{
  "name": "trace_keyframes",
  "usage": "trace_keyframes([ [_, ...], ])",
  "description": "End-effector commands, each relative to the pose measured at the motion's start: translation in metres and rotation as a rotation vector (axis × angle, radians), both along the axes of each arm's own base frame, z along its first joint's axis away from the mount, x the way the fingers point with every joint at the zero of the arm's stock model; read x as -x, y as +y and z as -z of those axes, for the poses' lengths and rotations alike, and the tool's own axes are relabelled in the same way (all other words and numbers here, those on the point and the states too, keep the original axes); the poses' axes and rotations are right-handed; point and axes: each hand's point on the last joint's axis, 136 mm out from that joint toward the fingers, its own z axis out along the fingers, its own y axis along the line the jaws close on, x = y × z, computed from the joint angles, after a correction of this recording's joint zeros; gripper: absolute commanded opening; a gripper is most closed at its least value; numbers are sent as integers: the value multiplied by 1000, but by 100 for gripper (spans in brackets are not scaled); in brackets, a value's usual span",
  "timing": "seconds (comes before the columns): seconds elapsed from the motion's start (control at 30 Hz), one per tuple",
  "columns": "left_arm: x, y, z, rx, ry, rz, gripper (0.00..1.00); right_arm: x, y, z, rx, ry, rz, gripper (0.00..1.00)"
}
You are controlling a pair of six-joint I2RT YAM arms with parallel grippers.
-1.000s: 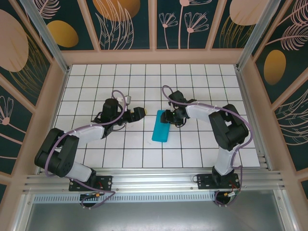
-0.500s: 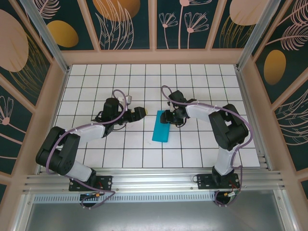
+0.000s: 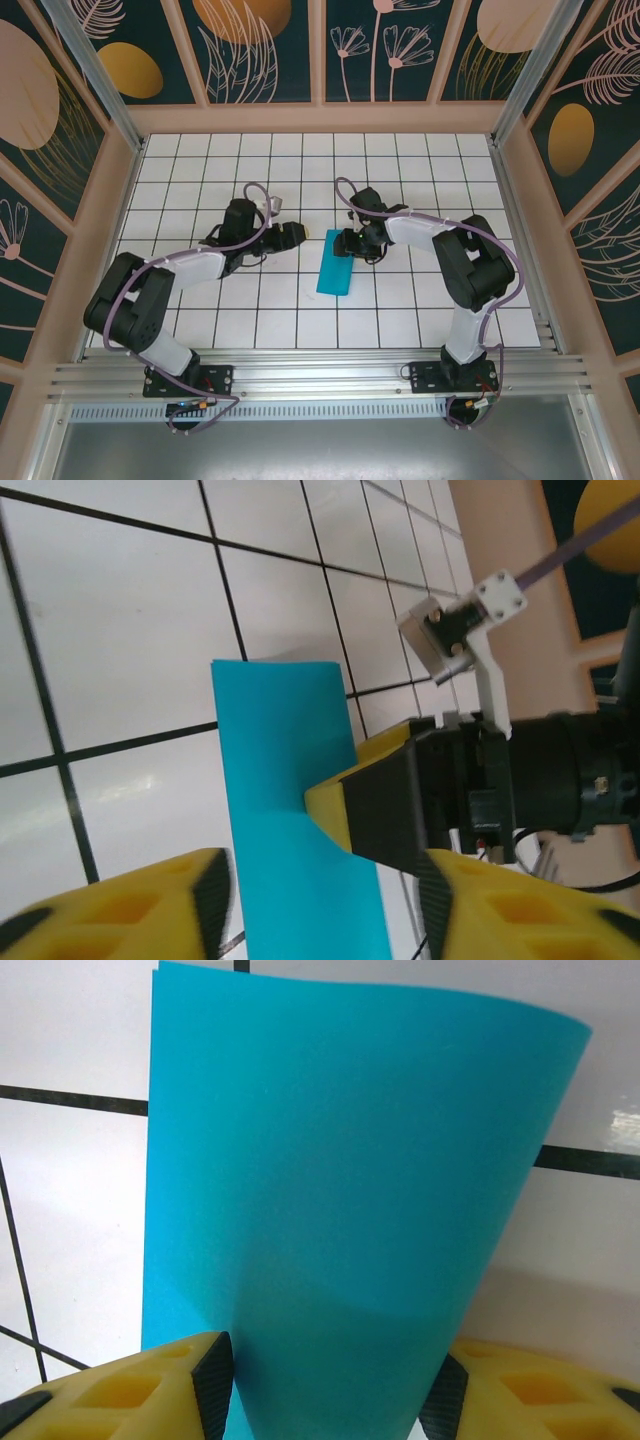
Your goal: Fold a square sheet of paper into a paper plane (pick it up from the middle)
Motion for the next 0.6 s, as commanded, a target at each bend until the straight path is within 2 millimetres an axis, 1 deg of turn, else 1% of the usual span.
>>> trace_keyframes([
  [0.0,2,-17,9,-45,34,41,36,18,-21,57,127,90,3,57],
  [0.03,1,-21,13,-55,44,43,29,19,-21,58,125,91,4,57],
  [0.07,1,-24,17,-64,56,46,17,19,-21,59,123,92,6,57],
  [0.1,1,-27,22,-72,71,49,1,19,-21,60,124,97,8,57],
  [0.13,2,-31,20,-69,77,54,0,19,-20,60,123,98,8,57],
  [0.17,3,-34,32,-83,107,59,0,20,-20,61,122,100,8,57],
  [0.33,6,-47,47,-111,150,74,0,20,-20,62,120,102,12,57],
  [0.57,7,-56,62,-126,192,90,0,19,-20,63,120,101,9,57],
])
